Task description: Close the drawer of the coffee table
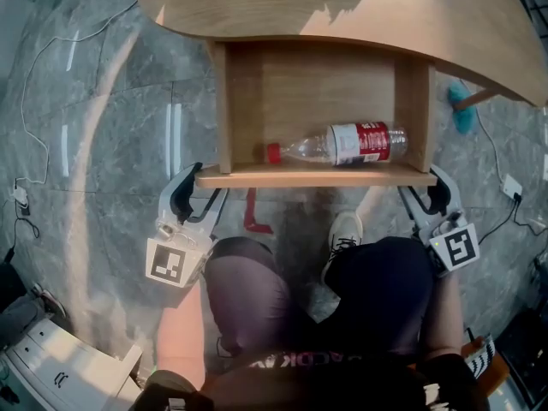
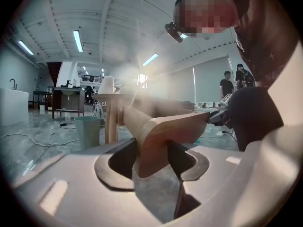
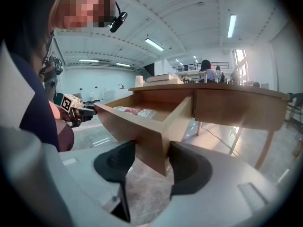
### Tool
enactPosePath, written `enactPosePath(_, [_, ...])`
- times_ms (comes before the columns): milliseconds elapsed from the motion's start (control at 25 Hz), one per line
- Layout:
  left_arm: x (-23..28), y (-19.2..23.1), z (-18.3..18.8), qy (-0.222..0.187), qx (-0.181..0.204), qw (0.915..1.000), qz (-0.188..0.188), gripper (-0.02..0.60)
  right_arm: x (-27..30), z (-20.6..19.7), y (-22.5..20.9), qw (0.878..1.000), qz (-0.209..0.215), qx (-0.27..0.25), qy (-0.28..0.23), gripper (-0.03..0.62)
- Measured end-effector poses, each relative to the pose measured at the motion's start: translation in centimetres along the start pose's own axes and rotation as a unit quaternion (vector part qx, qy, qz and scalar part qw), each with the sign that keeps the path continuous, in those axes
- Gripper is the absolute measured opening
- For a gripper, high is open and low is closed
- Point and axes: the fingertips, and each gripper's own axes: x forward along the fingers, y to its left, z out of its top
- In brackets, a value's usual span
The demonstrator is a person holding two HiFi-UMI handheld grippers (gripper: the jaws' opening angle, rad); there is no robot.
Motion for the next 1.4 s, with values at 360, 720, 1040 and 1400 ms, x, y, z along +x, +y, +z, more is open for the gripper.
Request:
enactPosePath(360, [1.6,2.0,3.2,-0.036,0.012,0.9986,0.038,0.215,0.8,3.2,-1.7,0.999,-0.01,-0.003,-0.032,0.225])
enactPosePath(720, [5.5,5.2,5.4,-0.039,0.017,0.9974,0.059,0.215,4.1,6.4,-4.5,0.999,-0.02,0.0,-0.043,0.225])
enactPosePath(1040, [8.5,7.2,6.2,-0.04,0.02,0.9961,0.077,0.215,7.0,7.9,-7.0,0.999,-0.038,0.01,-0.031,0.225])
enactPosePath(1400, [11.3,8.6,6.8,-0.033,0.014,0.9942,0.101,0.215,9.0,8.7,-9.9,0.993,-0.108,0.037,-0.036,0.225])
